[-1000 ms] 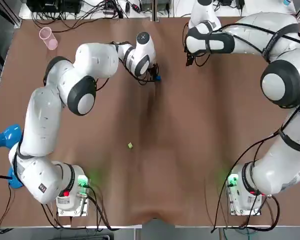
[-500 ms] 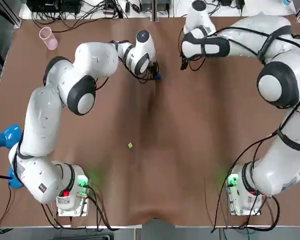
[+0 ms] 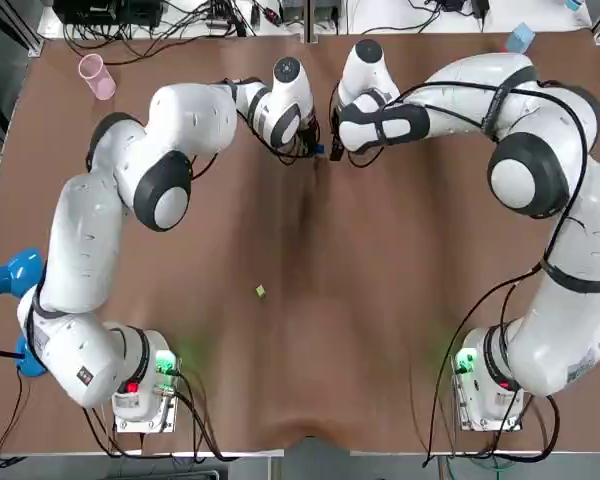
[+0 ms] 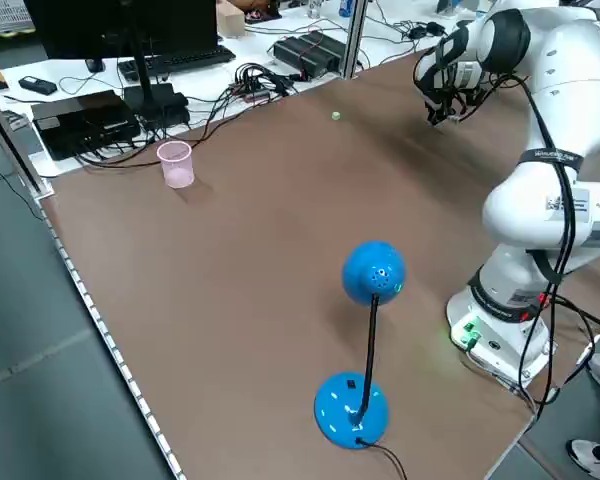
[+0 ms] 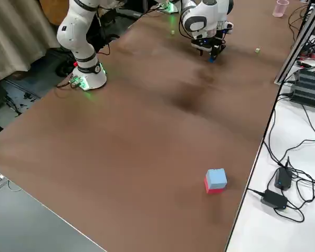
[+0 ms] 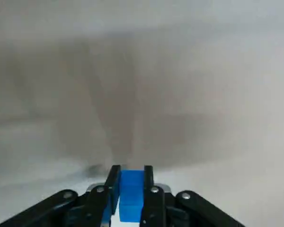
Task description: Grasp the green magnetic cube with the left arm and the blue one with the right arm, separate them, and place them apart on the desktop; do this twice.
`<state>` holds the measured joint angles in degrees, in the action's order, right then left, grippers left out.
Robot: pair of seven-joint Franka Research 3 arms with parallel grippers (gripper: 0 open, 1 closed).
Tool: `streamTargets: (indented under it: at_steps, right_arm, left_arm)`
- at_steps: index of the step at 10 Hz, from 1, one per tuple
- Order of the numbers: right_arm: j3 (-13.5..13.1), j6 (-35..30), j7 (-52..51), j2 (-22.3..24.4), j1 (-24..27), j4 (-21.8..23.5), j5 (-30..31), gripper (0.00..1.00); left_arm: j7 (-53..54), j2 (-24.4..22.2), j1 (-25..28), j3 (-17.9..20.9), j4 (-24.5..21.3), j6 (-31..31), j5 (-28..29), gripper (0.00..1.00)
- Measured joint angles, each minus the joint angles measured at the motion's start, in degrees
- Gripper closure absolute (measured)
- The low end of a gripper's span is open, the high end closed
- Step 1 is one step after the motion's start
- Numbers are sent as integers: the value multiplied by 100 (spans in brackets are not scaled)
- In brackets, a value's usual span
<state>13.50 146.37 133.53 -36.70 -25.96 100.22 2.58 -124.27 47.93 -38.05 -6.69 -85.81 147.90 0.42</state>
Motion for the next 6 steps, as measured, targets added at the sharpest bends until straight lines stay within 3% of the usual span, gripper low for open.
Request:
streamTargets:
  at_steps: [6]
  right_arm:
    - [14, 545, 1, -181, -14, -7, 2, 16]
  left_arm:
    - [0, -153, 23, -4, 7, -64, 0, 77]
